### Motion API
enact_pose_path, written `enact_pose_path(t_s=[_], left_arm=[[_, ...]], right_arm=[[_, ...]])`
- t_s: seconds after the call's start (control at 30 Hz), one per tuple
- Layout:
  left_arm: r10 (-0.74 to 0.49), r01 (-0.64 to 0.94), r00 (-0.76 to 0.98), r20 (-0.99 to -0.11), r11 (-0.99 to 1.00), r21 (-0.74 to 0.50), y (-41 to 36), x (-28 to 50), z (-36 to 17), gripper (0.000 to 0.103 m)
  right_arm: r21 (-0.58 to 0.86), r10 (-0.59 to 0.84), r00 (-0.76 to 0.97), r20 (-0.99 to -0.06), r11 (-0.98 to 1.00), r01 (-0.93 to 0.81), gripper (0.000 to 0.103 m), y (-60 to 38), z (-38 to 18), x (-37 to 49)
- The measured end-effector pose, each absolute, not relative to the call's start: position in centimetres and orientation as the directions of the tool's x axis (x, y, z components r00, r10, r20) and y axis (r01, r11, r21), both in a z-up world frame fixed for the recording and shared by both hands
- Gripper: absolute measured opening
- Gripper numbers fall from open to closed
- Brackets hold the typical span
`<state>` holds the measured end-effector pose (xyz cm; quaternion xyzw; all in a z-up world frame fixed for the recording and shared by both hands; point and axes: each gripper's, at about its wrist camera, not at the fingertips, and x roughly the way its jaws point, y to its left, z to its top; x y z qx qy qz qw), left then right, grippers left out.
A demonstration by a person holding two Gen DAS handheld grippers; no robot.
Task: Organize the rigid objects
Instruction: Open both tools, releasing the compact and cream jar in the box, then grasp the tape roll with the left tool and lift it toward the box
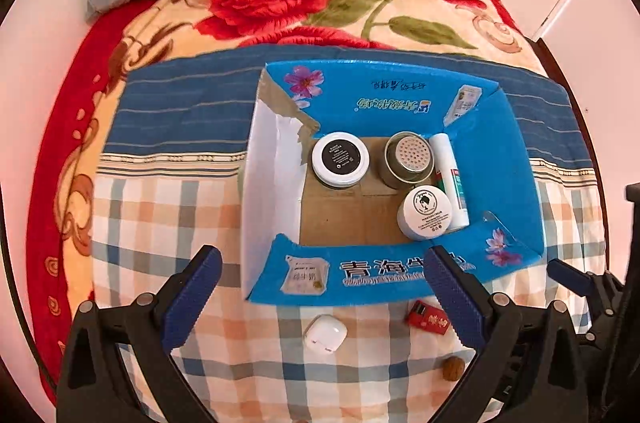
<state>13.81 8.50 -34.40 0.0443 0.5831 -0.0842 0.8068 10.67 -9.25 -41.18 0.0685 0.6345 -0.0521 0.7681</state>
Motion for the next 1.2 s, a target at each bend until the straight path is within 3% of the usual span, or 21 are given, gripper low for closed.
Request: enact_pose_path(t_s=[0.2, 0.4, 0.7, 0.87, 1.07, 1.1, 1.17, 1.2], left_arm=[[-0.116, 0.172, 0.307, -0.945, 0.983, -0.065, 9.3, 11.7, -32.1, 0.103], [-0.070, 0.096, 0.288, -0.955, 0.994, -0.044, 12.6, 7.3, -32.2, 0.103], [0.040, -0.144, -0.073, -0.996, 0.988, 0.050, 23.0, -5.2, -44.3, 0.103], [0.012, -0.259, -0.180, -0.984, 0.964, 0.059, 26.7, -9.0, -50.1, 0.103], [-0.079, -0.317, -0.257, -0.963, 0.949, 0.007, 27.4, -9.7, -54.9, 0.103], [-0.086, -0.314, -0.255, -0.963, 0.949, -0.002, 27.2, -9.7, -55.4, 0.100], [-0.089, -0.305, -0.239, -0.967, 0.952, -0.012, 26.9, -9.5, -55.7, 0.065], [-0.081, -0.289, -0.240, -0.967, 0.957, -0.009, 26.6, -9.4, -55.8, 0.065]], right_arm=[[0.055, 0.012, 0.259, -0.966, 0.986, 0.160, 0.103, -9.1, -36.9, 7.9], [0.088, 0.047, 0.231, -0.972, 0.981, 0.173, 0.103, -10.6, -35.6, 4.6], [0.113, 0.122, -0.040, -0.992, 0.977, 0.182, 0.103, -6.5, -44.9, -6.3], [0.139, 0.173, -0.144, -0.974, 0.965, 0.220, 0.103, -3.9, -50.2, -9.8], [0.139, 0.167, -0.190, -0.967, 0.978, 0.154, 0.103, -0.9, -52.9, -10.5], [0.137, 0.163, -0.193, -0.967, 0.980, 0.144, 0.103, -0.7, -53.0, -10.5], [0.130, 0.153, -0.196, -0.968, 0.983, 0.126, 0.103, -0.2, -53.1, -10.0], [0.128, 0.150, -0.196, -0.969, 0.984, 0.123, 0.103, -0.1, -53.1, -10.0]])
